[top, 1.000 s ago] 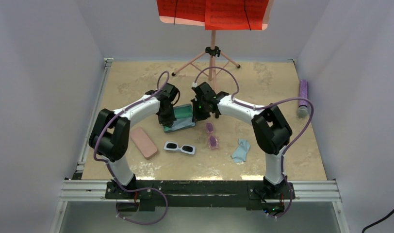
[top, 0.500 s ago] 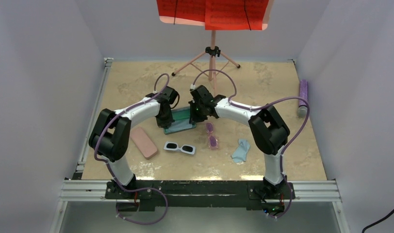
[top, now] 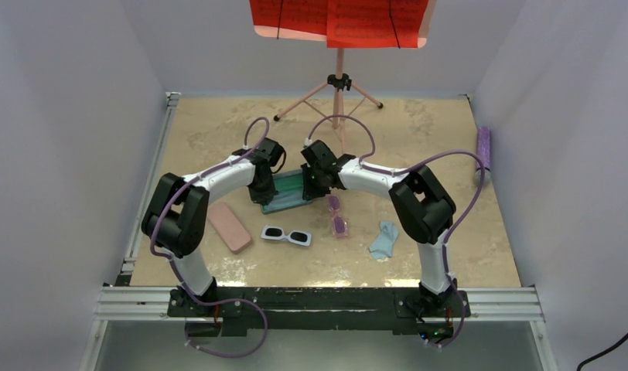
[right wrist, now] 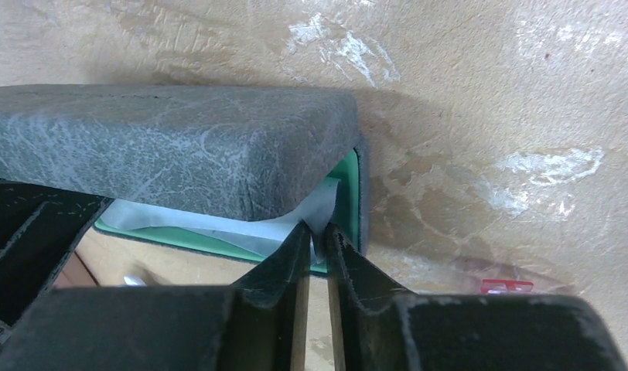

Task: Organize the sunglasses

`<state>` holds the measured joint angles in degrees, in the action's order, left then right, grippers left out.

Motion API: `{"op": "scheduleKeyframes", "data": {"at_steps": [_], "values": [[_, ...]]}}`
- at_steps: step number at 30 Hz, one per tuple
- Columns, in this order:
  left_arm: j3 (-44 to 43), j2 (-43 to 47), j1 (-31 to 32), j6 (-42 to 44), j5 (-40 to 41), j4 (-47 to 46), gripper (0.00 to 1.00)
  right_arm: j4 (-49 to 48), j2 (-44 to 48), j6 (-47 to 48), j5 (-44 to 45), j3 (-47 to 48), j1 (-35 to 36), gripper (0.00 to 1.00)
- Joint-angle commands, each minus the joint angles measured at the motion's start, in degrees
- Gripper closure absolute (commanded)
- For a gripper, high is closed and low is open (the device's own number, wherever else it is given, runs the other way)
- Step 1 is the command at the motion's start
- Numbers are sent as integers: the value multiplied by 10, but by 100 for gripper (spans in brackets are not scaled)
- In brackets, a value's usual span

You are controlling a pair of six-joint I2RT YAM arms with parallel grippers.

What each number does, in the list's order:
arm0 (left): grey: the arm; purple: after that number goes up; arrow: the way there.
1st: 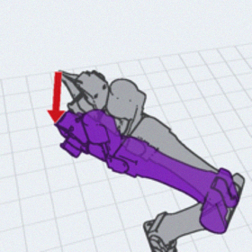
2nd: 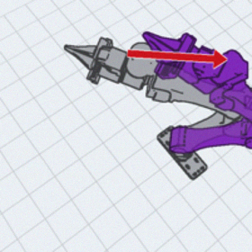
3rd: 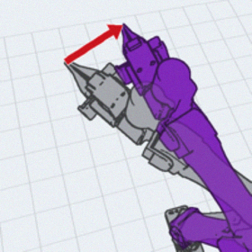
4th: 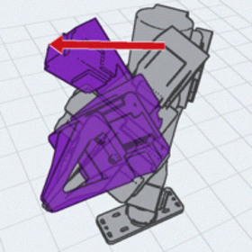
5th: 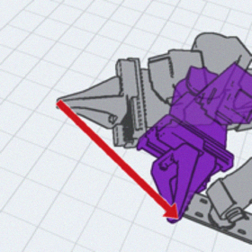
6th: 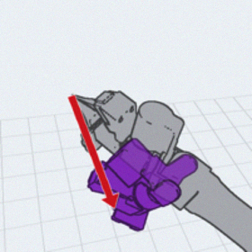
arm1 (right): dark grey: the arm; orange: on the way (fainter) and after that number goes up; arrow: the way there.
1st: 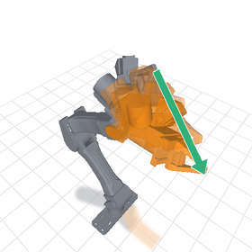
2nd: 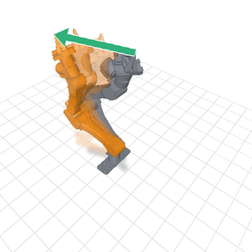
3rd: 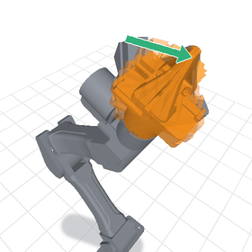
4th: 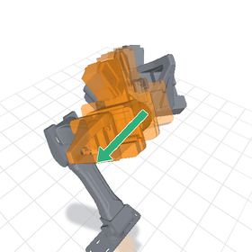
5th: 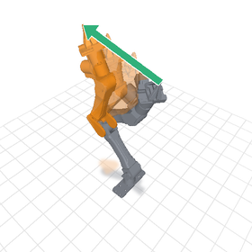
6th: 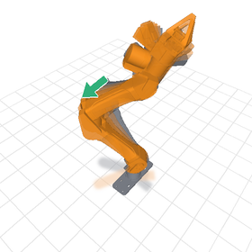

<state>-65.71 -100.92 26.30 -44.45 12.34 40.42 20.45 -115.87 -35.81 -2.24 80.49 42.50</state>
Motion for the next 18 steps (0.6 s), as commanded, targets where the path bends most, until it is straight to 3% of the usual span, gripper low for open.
{"op": "scheduleKeyframes", "data": {"at_steps": [1, 2, 3, 5, 18], "values": [[1, 24, -4, -11, -6, 1, 81, -14, 18, -6, 31, -1, 6, 79], [1, 28, -4, -11, -8, 1, 34, -14, 21, -6, 31, -2, 6, 77], [1, 30, -4, -12, -9, 2, 4, -16, 23, -5, 30, -2, 7, 77], [0, 35, -3, -13, -12, 5, 0, -17, 27, -5, 28, -2, 8, 75], [20, 97, -3, -15, -26, 6, 0, -38, 68, -9, 34, -25, 11, 64]]}}
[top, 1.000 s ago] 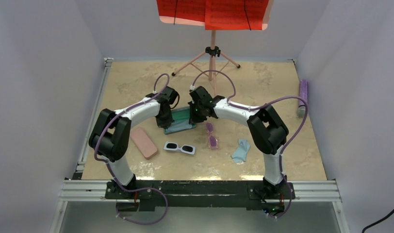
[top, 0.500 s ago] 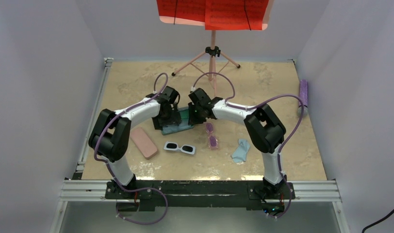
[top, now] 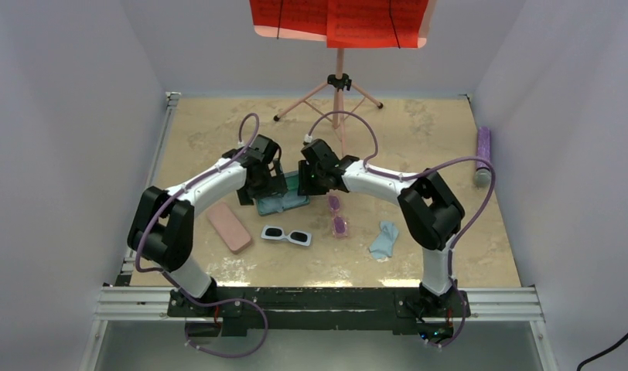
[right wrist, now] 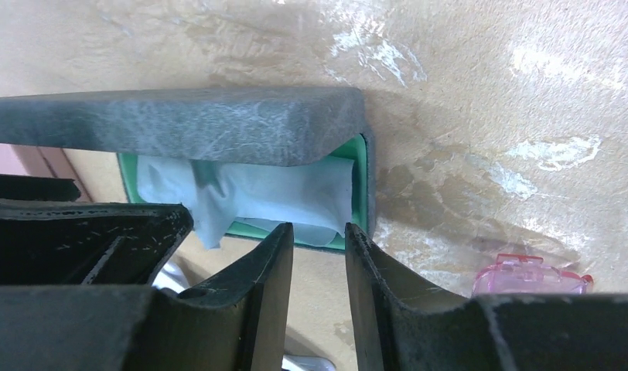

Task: Organize the sunglasses

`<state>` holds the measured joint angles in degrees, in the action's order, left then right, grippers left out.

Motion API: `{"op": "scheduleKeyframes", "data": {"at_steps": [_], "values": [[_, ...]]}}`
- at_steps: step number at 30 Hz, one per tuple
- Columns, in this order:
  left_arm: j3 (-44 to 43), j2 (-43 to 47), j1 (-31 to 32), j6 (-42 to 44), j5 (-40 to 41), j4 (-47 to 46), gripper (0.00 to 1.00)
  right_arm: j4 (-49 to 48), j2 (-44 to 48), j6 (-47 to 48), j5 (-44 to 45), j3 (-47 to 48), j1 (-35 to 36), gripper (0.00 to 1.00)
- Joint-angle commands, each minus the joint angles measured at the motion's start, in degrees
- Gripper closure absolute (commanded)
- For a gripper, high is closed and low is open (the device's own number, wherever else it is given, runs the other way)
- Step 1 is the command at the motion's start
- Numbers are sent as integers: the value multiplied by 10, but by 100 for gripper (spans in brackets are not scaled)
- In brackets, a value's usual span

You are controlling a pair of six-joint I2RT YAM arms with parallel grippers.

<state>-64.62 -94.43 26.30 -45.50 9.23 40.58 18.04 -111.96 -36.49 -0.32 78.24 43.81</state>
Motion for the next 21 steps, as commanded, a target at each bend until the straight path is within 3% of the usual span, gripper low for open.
{"op": "scheduleKeyframes", "data": {"at_steps": [1, 6, 21], "values": [[12, 33, -3, -3, 0, 1, 0, -15, 30, -2, 13, -5, -2, 64], [33, 24, -3, -2, -35, -36, 0, -22, 29, -1, 6, -14, -2, 65], [61, 24, -5, -16, -26, -75, 0, -80, 14, 16, 2, -36, -2, 69]]}}
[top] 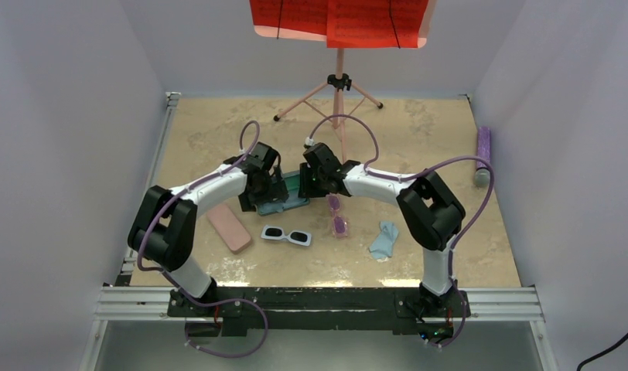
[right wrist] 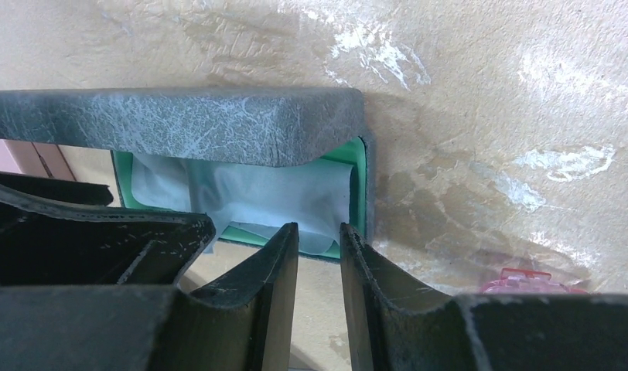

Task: Organize the sunglasses

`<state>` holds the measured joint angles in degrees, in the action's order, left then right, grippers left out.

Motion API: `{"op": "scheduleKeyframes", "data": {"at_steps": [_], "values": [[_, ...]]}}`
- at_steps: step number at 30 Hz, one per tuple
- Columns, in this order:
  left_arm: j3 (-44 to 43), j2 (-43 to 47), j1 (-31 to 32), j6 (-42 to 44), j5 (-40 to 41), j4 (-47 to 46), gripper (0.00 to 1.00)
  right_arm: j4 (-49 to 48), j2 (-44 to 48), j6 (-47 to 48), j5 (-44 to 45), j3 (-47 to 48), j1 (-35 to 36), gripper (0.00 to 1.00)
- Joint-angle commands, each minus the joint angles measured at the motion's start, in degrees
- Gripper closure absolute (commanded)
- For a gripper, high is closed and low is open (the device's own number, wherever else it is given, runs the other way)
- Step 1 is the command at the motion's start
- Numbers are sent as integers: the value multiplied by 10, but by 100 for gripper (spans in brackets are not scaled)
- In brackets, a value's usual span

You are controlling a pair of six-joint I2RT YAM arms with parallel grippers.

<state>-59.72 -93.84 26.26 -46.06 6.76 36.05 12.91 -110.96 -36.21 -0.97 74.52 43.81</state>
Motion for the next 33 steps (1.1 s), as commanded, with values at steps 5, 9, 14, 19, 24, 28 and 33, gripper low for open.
{"op": "scheduleKeyframes", "data": {"at_steps": [5, 9, 14, 19, 24, 28, 33], "values": [[43, 68, -6, -2, -7, -47, 0, -68, 54, 51, 7, -40, 0, 67], [74, 115, -17, -1, -10, -60, 0, -72, 72, 75, 5, -57, 0, 65], [117, 175, -53, 25, -27, -95, 0, -99, 85, 85, -3, -84, -1, 64], [133, 191, -82, 148, -142, -195, 0, -125, 127, 106, -47, -112, -1, 64], [93, 107, -103, 220, -187, -211, 0, -149, 187, 131, -84, -157, -2, 64], [50, 50, -115, 217, -161, -190, 0, -140, 219, 148, -96, -172, -1, 66], [32, 36, -120, 223, -139, -185, 0, -146, 256, 162, -96, -187, -1, 66]]}}
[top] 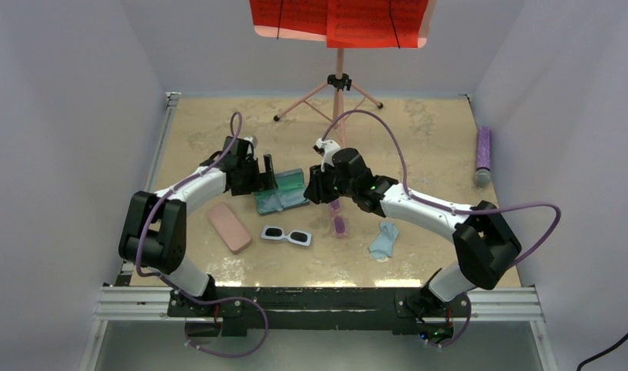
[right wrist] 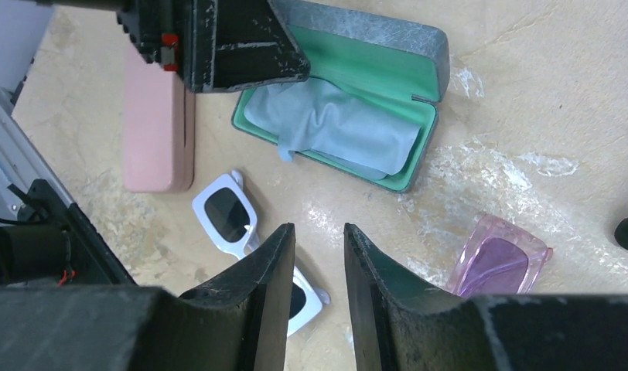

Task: Organize the sunglasses

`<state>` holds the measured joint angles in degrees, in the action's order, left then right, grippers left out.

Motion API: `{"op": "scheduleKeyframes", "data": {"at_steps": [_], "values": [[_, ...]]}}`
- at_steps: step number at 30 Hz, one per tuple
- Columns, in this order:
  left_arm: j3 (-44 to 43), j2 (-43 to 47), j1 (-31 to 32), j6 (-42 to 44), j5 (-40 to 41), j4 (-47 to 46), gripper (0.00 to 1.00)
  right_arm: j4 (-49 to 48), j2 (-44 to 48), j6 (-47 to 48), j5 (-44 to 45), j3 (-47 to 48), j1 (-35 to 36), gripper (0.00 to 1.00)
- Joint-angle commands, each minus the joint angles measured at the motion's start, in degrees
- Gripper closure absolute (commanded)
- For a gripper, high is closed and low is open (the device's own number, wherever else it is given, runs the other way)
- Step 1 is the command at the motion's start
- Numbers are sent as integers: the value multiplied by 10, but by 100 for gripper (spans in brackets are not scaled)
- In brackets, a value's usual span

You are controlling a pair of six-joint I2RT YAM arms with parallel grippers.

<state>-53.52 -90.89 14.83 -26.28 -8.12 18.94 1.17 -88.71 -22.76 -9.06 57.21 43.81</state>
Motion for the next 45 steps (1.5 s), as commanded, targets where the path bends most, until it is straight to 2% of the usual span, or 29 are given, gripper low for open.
{"op": "scheduleKeyframes", "data": {"at_steps": [1, 7, 12, 16, 17, 20, 21, 25, 33, 41, 45], "values": [[-30, 6, -6, 27, 1, -24, 0, -30, 37, 29, -15, -15, -1, 66], [-37, -12, -6, 67, -92, -73, 0, -27, 48, 43, -16, -10, -1, 67], [-50, -43, -5, 71, -130, -69, 0, -30, 61, 48, -11, -20, -1, 68], [-27, -22, -4, 75, -150, -85, 4, -29, 65, 48, -6, -26, -1, 68], [-21, -15, -4, 74, -150, -89, 7, -29, 67, 48, -4, -27, -1, 68], [-12, -6, 0, 73, -141, -91, 27, -30, 68, 46, -2, -30, -1, 68], [-12, -6, 2, 73, -135, -89, 30, -29, 68, 46, -1, -30, -1, 68], [-18, -5, 12, 79, -117, -73, 43, -29, 75, 45, 11, -36, -1, 68], [-20, 2, 41, 88, -67, -54, 60, -36, 78, 44, 16, -45, -1, 68], [-56, -36, 90, 89, 1, -5, 80, -44, 83, 42, 24, -54, -1, 68], [-65, -24, 114, 78, 62, 19, 100, -49, 83, 43, 26, -56, -1, 68]]}}
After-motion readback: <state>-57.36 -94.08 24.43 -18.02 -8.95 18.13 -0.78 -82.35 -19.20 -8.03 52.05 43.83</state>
